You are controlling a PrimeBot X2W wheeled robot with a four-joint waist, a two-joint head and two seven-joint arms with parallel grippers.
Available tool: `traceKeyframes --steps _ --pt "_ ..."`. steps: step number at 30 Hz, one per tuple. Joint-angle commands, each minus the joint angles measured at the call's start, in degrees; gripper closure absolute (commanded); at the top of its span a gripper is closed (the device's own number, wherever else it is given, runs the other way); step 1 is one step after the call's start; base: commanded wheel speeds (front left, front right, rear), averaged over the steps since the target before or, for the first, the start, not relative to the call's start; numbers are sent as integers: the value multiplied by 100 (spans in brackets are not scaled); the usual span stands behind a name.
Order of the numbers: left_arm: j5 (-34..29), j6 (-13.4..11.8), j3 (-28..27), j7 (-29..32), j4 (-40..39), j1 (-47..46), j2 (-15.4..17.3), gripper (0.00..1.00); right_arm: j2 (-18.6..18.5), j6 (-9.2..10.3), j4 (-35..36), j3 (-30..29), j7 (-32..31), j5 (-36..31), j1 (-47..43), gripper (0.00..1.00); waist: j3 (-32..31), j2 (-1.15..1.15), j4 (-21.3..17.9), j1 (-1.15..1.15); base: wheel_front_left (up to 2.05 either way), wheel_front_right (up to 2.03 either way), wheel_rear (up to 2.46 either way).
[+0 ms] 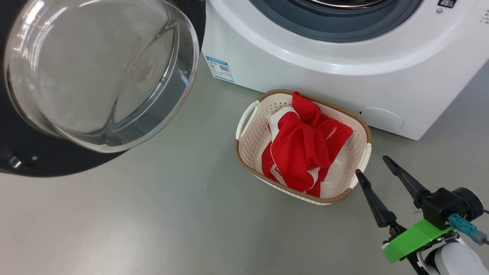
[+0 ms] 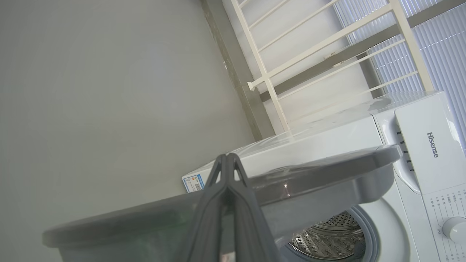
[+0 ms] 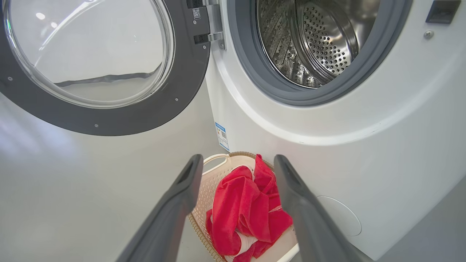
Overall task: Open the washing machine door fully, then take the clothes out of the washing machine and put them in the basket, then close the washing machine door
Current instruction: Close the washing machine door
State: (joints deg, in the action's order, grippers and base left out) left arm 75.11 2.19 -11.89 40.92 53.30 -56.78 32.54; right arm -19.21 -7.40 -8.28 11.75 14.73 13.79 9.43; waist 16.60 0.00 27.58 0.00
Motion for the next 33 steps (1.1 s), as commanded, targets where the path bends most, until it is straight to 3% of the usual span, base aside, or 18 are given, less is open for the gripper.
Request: traceKeyframes --steps 1,8,22,33 --pt "64 -22 -13 239 -215 126 296 100 -41 -9 136 113 27 -29 73 0 -10 0 3 0 0 0 0" --pt "178 -25 46 715 -423 259 270 100 -27 -9 117 92 27 -39 69 0 -49 0 34 0 0 0 0" --pt "587 420 154 1753 -1128 621 194 100 49 -9 126 -12 27 -51 -27 0 -238 0 76 0 0 0 0" --pt "1039 525 373 2726 -2131 1060 25 100 103 -9 157 -84 27 -59 -109 0 -450 0 5 0 0 0 0"
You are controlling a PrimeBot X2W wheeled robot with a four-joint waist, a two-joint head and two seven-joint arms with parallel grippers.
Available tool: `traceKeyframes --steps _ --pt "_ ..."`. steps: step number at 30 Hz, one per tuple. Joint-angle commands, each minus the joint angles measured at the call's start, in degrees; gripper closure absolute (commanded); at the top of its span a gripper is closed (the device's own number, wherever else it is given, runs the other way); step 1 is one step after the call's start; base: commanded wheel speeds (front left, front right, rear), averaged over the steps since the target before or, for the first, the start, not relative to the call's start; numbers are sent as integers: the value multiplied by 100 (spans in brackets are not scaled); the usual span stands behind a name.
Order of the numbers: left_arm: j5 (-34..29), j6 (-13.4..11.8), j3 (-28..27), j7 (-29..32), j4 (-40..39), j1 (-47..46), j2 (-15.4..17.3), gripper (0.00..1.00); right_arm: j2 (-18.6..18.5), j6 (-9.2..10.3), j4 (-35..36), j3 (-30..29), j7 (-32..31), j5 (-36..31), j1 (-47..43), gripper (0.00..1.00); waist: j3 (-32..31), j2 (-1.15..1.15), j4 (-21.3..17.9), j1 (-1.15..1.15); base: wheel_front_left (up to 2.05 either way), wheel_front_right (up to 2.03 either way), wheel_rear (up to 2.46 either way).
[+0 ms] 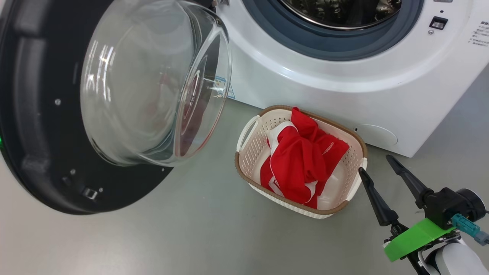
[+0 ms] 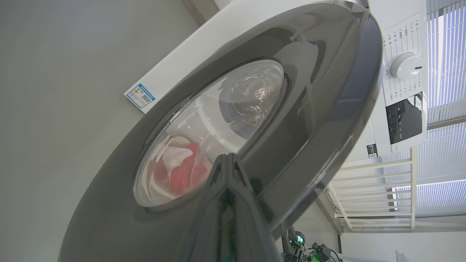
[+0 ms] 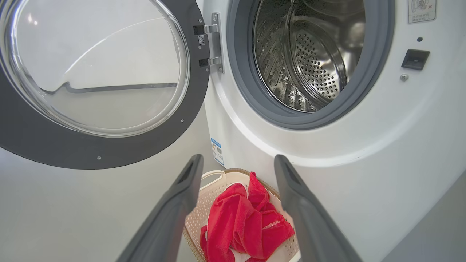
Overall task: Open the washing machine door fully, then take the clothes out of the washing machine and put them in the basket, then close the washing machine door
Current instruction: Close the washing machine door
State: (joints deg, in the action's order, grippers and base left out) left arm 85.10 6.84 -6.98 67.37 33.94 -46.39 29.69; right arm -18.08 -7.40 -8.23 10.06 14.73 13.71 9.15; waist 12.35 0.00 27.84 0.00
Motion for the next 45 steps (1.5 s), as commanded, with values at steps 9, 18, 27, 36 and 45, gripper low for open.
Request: traceKeyframes --steps 9,18,27,36,45 --pt "361 64 -90 386 -1299 549 68 100 125 -9 195 -12 27 -53 -184 0 -160 0 -236 0 0 0 0" --pt "396 31 156 430 -2086 721 -320 100 216 -9 220 -91 27 -61 -225 0 -213 0 -503 0 0 0 0" --pt "382 -159 357 281 -2918 811 -748 100 336 -9 267 -165 27 -79 -213 0 -158 0 -870 0 0 0 0" --pt "159 -182 538 -118 -3368 710 -1182 100 458 -9 299 -222 27 -99 -117 0 -22 0 -1263 0 0 0 0" --pt "-164 -94 688 -517 -3300 466 -1466 100 595 -9 325 -253 27 -115 14 0 139 0 -1752 0 0 0 0"
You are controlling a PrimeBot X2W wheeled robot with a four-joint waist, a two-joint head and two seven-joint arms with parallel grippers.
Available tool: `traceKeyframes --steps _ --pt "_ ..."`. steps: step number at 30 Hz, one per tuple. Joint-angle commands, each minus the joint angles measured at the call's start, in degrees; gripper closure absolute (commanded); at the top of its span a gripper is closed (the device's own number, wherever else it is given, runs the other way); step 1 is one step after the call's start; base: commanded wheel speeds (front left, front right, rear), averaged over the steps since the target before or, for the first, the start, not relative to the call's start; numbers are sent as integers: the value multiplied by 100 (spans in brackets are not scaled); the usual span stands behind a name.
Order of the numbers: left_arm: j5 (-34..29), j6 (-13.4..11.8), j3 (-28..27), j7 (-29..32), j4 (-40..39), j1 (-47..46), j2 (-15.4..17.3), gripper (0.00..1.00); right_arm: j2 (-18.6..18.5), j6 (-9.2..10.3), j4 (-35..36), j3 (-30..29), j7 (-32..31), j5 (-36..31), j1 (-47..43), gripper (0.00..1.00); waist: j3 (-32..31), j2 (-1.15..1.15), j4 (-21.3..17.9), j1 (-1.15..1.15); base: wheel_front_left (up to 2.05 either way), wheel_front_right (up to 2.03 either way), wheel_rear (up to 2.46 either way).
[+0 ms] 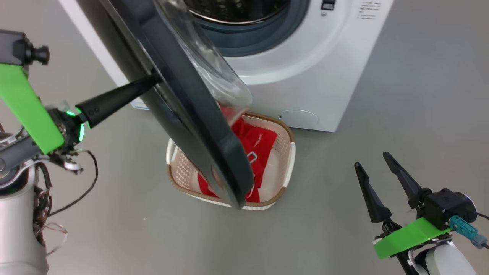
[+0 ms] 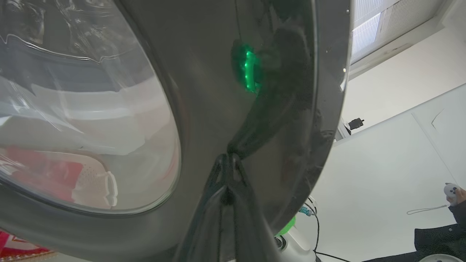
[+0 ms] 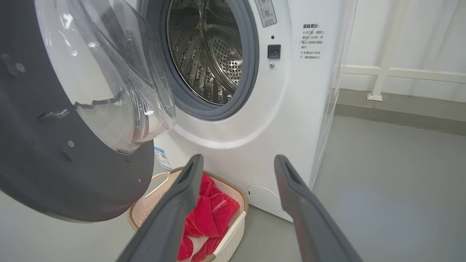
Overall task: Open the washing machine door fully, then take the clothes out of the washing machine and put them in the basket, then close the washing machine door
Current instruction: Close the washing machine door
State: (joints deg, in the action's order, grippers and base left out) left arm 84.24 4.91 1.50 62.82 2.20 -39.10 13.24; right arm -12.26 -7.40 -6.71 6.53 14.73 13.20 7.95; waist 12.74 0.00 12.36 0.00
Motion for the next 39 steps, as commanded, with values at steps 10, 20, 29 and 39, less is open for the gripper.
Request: traceKeyframes --steps 10,20,29,39 --pt "-409 176 -200 -419 254 -658 204 100 209 -9 213 28 27 -65 257 0 349 0 -885 0 0 0 0" --pt "-611 224 -292 -790 636 -1082 229 100 373 -9 224 9 27 -57 373 0 540 0 -1366 0 0 0 0" --pt "-778 253 -384 -1233 1152 -1507 332 100 483 -9 229 15 27 -49 438 0 627 0 -1763 0 0 0 0" --pt "-854 257 -463 -1826 1631 -1931 661 100 588 -9 231 24 27 -30 474 0 715 0 -2150 0 0 0 0"
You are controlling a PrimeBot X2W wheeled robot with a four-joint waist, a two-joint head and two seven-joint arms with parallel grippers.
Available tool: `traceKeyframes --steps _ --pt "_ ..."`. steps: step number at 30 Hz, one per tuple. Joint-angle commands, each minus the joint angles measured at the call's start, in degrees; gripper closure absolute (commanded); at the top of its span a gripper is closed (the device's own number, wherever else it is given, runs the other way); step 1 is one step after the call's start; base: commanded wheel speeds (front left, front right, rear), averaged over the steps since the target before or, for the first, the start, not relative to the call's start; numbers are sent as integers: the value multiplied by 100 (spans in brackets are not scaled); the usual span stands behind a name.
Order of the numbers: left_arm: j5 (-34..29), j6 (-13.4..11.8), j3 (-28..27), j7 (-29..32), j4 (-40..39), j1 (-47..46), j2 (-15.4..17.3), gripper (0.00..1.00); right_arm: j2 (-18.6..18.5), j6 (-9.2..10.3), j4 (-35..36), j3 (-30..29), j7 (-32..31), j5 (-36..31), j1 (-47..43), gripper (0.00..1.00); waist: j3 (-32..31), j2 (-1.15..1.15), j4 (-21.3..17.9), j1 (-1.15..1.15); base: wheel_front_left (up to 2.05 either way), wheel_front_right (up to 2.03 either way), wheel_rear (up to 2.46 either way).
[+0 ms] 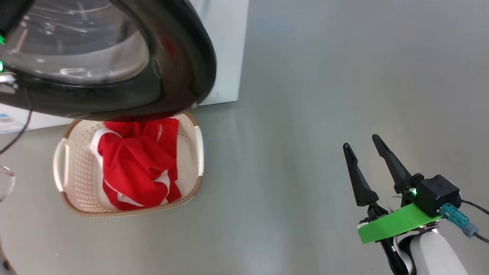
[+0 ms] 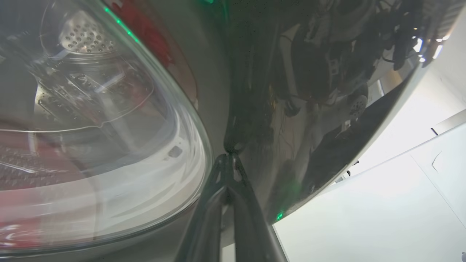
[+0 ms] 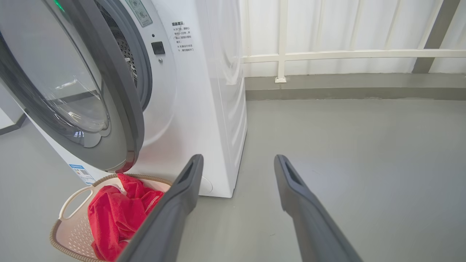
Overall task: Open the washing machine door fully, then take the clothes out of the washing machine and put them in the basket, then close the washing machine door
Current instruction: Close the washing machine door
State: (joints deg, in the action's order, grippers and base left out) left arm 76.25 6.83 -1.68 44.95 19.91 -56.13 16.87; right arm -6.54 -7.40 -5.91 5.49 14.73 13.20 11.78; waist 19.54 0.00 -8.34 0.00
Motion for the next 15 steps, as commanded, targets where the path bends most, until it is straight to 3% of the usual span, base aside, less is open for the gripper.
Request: traceKeyframes --steps 1,8,15 --pt "-49 65 -146 -88 -105 -252 331 100 29 -9 155 129 27 -29 91 0 46 0 -123 0 0 0 0" --pt "16 65 -22 -472 89 -408 510 100 82 -9 167 91 27 -38 77 0 77 0 -272 0 0 0 0" --pt "207 65 190 -534 132 -285 560 100 61 -9 160 52 27 -58 60 0 26 0 -174 0 0 0 0"
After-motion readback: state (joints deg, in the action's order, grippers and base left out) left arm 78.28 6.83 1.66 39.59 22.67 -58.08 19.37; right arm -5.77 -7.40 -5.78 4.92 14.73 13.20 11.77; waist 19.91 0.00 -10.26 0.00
